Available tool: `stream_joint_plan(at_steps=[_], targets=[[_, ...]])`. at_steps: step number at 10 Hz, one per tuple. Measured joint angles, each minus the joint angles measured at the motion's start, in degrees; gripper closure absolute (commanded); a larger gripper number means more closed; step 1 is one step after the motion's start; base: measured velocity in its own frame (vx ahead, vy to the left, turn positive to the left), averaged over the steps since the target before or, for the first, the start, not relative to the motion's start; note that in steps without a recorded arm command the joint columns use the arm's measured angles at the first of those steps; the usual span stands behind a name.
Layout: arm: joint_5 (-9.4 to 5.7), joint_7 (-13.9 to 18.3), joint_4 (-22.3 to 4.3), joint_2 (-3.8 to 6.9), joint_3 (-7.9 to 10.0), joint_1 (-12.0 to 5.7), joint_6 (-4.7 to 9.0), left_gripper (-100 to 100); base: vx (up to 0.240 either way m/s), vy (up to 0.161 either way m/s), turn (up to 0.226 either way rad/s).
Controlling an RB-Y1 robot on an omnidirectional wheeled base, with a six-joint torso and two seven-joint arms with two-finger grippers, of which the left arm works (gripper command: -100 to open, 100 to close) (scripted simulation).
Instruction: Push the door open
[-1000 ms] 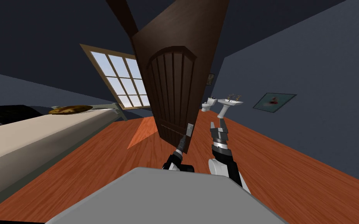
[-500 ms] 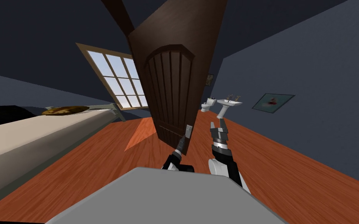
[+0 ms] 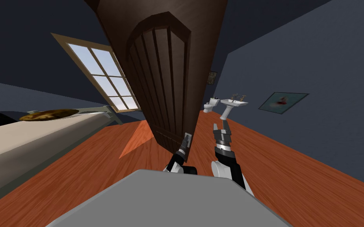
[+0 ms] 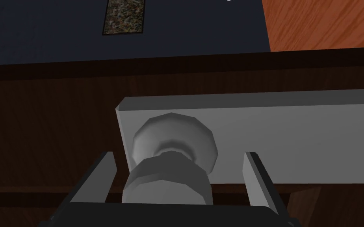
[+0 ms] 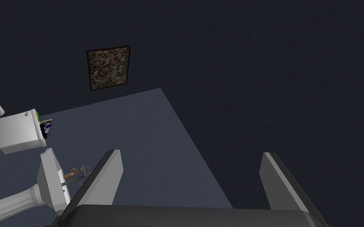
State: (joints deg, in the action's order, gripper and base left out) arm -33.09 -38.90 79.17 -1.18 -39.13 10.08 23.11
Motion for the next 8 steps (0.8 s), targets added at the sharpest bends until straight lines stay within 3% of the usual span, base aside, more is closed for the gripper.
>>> stream_joint_plan(at_steps=[1,7,8], targets=[[0.02,0.1,-0.1,-0.12,-0.01,-0.06,0.09,100,0.000,0.000,0.000],[-0.02,0.0,-0.1,0.02,0.00,0.05,-0.06,100,0.011,-0.004,0.017],[-0.12,0.0,-0.4,0.81,-0.18,0.02,-0.04,100,0.172,-0.086,0.181]])
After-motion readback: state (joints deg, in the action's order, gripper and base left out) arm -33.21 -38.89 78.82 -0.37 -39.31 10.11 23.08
